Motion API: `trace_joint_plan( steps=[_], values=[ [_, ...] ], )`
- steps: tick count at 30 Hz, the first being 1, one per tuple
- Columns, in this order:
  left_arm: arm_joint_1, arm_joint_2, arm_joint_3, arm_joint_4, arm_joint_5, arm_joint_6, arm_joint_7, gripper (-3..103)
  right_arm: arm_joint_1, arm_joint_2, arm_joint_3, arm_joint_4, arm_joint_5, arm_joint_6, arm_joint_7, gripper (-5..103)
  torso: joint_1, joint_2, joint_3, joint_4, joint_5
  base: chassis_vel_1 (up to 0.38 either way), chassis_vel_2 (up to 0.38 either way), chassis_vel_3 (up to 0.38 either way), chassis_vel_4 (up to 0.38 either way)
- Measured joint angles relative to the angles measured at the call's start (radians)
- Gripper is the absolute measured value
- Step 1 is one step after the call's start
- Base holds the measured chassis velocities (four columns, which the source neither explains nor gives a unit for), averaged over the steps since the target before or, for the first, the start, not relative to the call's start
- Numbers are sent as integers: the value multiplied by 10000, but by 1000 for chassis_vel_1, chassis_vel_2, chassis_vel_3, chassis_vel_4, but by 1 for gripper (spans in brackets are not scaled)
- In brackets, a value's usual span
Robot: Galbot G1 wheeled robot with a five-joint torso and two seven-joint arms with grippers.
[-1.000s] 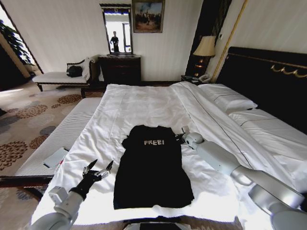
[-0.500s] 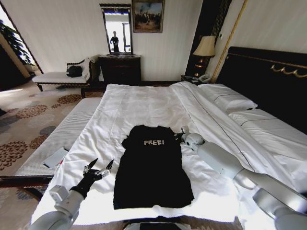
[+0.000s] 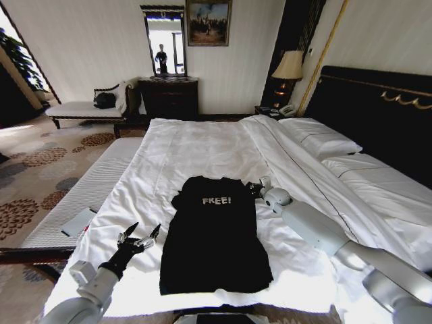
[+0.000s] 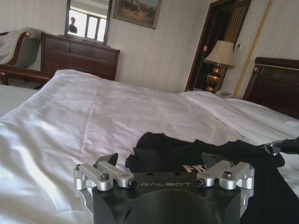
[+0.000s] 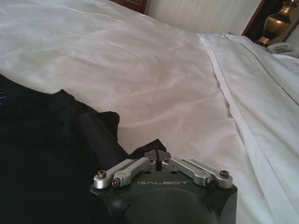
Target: Fold the clothes on the bed.
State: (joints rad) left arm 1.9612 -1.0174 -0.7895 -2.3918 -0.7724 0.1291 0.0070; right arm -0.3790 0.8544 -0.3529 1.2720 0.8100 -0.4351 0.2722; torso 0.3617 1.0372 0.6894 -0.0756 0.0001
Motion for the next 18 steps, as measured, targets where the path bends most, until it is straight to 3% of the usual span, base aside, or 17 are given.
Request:
trace_joint_plan(
  steps=[10, 18],
  values=[
    [-29, -6, 53, -79, 50, -8, 0, 100, -350, -70, 210, -327, -376, 181, 1249, 0, 0, 0, 0, 0, 0, 0, 0, 0, 0],
    [-25, 7, 65, -122, 64, -6, -1, 100, -887, 56, 334, -76, -451, 253, 1650, 0, 0, 0, 0, -2, -1, 0, 0, 0, 0]
  ],
)
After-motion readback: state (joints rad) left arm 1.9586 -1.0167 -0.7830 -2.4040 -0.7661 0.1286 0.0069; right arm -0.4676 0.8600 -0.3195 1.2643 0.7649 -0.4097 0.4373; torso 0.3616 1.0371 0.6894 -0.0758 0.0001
